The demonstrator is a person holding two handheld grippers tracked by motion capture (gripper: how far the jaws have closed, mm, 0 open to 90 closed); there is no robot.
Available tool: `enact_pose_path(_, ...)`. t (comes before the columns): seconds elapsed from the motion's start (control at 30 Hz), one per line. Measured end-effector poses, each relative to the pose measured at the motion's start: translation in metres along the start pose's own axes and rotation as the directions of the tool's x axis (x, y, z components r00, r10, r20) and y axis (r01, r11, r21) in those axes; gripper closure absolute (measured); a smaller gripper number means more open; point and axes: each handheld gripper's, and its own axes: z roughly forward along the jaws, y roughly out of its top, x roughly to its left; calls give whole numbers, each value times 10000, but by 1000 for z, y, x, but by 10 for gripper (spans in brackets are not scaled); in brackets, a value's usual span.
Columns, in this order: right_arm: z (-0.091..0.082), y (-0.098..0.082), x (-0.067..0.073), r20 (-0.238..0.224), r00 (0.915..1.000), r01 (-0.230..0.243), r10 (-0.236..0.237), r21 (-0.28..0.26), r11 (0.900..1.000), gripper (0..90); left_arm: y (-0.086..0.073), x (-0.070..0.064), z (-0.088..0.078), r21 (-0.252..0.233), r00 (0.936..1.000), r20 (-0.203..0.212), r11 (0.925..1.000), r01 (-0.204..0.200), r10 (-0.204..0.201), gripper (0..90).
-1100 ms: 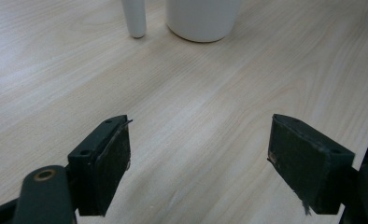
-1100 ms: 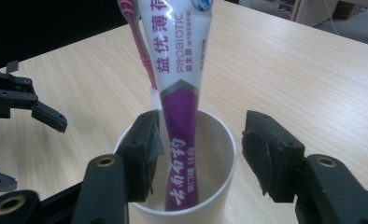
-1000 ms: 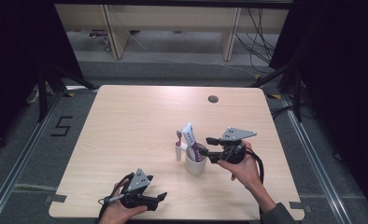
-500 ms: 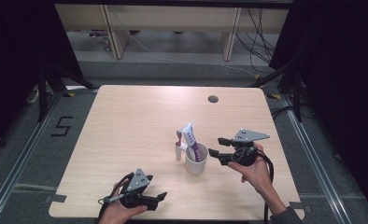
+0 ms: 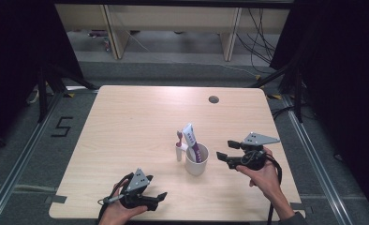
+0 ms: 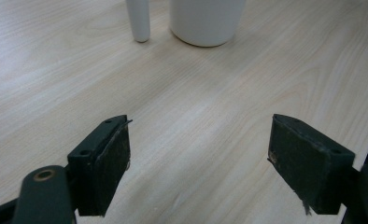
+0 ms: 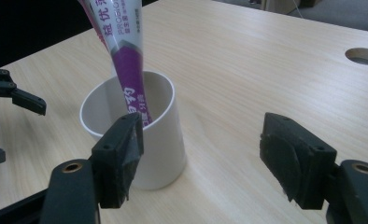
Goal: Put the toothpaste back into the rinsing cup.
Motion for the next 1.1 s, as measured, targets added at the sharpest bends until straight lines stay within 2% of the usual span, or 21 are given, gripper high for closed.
enact_pose_path(0.07, -4, -2, 1, 89, 9995, -288, 288, 21, 9996, 303, 0, 0, 0, 2, 10000, -16, 10000, 4, -4, 206)
enact_pose_path(0.23, -10, -7, -2, 69, 9997, -247, 247, 26, 9997, 290, 0, 0, 0, -62, 10000, -56, 10000, 12, -13, 205)
enact_pose_path(0.3, -12, -10, -1, 110, 9988, -486, 484, 152, 9987, 286, 0, 0, -1, -52, 9999, -55, 9999, 91, -92, 205)
enact_pose_path(0.33, -12, -11, -3, 107, 9996, -269, 269, -4, 9996, 285, 0, 1, -1, 42, 10000, -83, 10000, 1, -1, 205)
enact_pose_path(0.4, -15, -14, -3, 133, 9990, -425, 424, 109, 9990, 281, 0, 1, 0, -23, 9999, -82, 10000, 78, -78, 205)
enact_pose_path(0.5, -18, -17, -6, 339, 9994, -103, 97, 180, 9998, 275, 0, 2, 0, 61, 10000, -35, 10000, -32, 32, 205)
enact_pose_path(0.57, -19, -19, -4, 267, 9986, -455, 450, 208, 9987, 273, 0, 2, 0, 102, 10000, -62, 9999, -57, 58, 205)
enact_pose_path(0.6, -20, -20, -6, 306, 9992, -274, 268, 185, 9995, 272, 0, 1, 0, 95, 10000, -58, 9999, -63, 64, 205)
enact_pose_path(0.63, -21, -21, -4, 252, 9984, -508, 499, 346, 9981, 270, 0, 2, 0, 96, 10000, -57, 9999, -64, 65, 205)
enact_pose_path(0.67, -21, -22, -6, 281, 9992, -276, 268, 295, 9992, 268, 0, 2, 0, 100, 10000, -29, 9999, -56, 56, 205)
enact_pose_path(0.7, -22, -23, -4, 281, 9979, -589, 578, 392, 9975, 268, 0, 2, 0, 59, 10000, -39, 10000, -61, 62, 205)
enact_pose_path(0.73, -23, -23, -6, 291, 9992, -294, 285, 318, 9991, 268, 0, 2, 0, 107, 10000, -45, 9999, -61, 62, 205)
enact_pose_path(0.77, -23, -24, -5, 246, 9987, -446, 441, 202, 9988, 267, 0, 1, 0, -5, 9999, -70, 10000, 94, -94, 205)
enact_pose_path(0.83, -25, -25, -8, 388, 9991, -180, 172, 209, 9996, 267, -1, 1, 0, 54, 9999, -106, 9999, 89, -88, 205)
enact_pose_path(0.87, -26, -26, -6, 319, 9985, -451, 443, 246, 9987, 267, -1, 1, -1, 46, 9999, -99, 9999, 90, -90, 205)
enact_pose_path(0.9, -27, -27, -7, 364, 9990, -269, 261, 209, 9994, 267, -1, 2, -1, 101, 10000, -77, 9999, -53, 54, 205)
enact_pose_path(0.97, -28, -29, -6, 311, 9983, -499, 492, 202, 9986, 266, -1, 2, -1, 77, 10000, -15, 10000, -62, 62, 205)
enact_pose_path(1.0, -30, -29, -8, 413, 9987, -306, 297, 225, 9993, 266, -1, 2, -1, 57, 10000, -53, 10000, -49, 50, 205)
enact_pose_path(1.03, -31, -30, -5, 390, 9972, -659, 643, 393, 9971, 265, -1, 2, -1, 99, 9999, -89, 9999, -117, 118, 205)
enact_pose_path(1.07, -31, -32, -7, 417, 9986, -349, 338, 253, 9991, 264, -1, 2, -1, 91, 9999, -78, 9999, -131, 132, 205)
enact_pose_path(1.1, -32, -33, -6, 440, 9977, -523, 510, 307, 9982, 264, -1, 0, -1, -65, 10000, -15, 10000, 21, -21, 205)
